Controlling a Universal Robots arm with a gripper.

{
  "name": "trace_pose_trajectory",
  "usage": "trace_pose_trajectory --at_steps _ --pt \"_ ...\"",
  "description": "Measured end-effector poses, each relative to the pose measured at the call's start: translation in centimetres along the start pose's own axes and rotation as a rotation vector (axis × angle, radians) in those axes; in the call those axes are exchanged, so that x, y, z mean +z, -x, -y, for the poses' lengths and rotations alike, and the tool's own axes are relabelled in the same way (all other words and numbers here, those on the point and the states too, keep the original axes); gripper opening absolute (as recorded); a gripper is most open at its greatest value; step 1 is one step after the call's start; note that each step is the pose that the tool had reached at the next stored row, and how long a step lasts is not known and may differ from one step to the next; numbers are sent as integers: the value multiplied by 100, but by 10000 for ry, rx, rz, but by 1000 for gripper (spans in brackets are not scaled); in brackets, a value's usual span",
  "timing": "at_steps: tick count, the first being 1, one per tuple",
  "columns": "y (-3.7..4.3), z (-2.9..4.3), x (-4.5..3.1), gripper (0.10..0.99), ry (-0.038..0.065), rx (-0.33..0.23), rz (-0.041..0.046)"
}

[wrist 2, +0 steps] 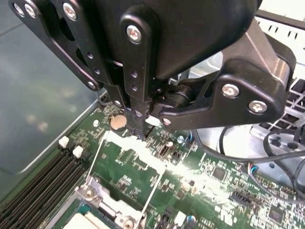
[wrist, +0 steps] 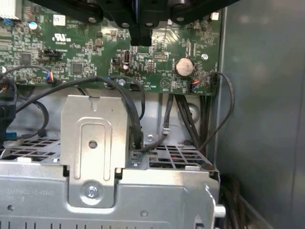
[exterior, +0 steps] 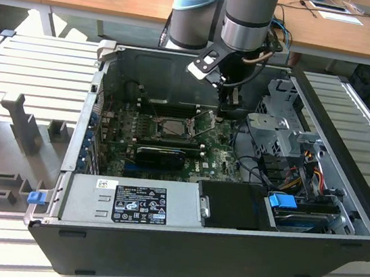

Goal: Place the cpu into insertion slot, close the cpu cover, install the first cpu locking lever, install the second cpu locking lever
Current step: 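Close the cpu cover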

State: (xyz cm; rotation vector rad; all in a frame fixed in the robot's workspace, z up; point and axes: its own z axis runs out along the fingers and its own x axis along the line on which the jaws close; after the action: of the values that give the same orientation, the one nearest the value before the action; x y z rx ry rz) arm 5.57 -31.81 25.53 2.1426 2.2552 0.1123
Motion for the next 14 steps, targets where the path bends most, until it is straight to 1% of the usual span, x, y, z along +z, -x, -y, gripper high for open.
trace_pose_trajectory --at_steps 2,4,7,9,12,14 --pt "2 -39 11 106 0 -1 -1" --pt "4 -47 27 106 -1 0 0" --pt "6 -61 75 106 0 -1 1" --pt "8 -66 129 106 0 0 1" --pt "8 -67 138 106 -16 0 -3" --pt "8 -65 135 106 -142 5 -17"
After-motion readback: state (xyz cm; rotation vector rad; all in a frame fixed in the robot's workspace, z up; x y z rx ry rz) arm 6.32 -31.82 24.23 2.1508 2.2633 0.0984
